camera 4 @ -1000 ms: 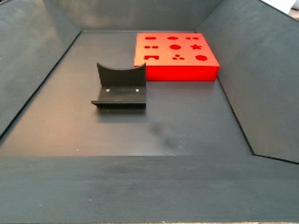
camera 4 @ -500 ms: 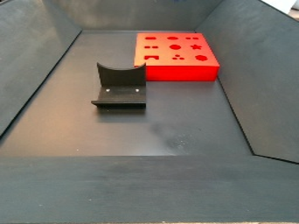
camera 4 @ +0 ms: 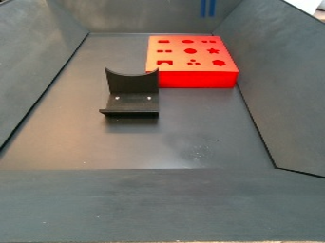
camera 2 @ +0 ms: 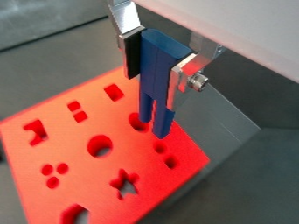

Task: Pick up the square-circle object. Move up. Rotate the square-circle object. Place the square-circle object on the fixture. Regrasp the square-circle object. Move to above the board. Insert the square-circle object.
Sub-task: Insert the square-circle object.

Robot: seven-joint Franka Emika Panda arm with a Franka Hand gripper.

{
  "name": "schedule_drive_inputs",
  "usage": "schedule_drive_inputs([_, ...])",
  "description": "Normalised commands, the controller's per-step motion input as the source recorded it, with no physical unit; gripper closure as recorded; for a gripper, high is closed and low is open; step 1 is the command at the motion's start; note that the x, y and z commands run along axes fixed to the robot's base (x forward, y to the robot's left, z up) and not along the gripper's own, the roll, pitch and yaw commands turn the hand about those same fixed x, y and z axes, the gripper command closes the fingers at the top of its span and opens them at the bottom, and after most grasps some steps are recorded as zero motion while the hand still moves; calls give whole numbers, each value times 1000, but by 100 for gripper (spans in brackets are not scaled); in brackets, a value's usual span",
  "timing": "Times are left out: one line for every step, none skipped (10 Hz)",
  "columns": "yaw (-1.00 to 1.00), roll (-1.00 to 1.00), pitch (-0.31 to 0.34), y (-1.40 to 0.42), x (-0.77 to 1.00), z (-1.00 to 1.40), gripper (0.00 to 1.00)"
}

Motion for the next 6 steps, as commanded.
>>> schedule_drive_inputs([0,-286,-109,0,-269,-514,100])
schedule_drive_inputs([-34,-171,-86,-66,-194,-549,100])
schedule_drive_inputs([-74,-93,-36,-163,0,-523,100])
schedule_drive_inputs([-160,-30,-6,-191,34,-471,100])
schedule_drive_inputs([-154,-11,-7,-146,6,-440,100])
schedule_drive_inputs([-60,0,0,-34,0,-320,100])
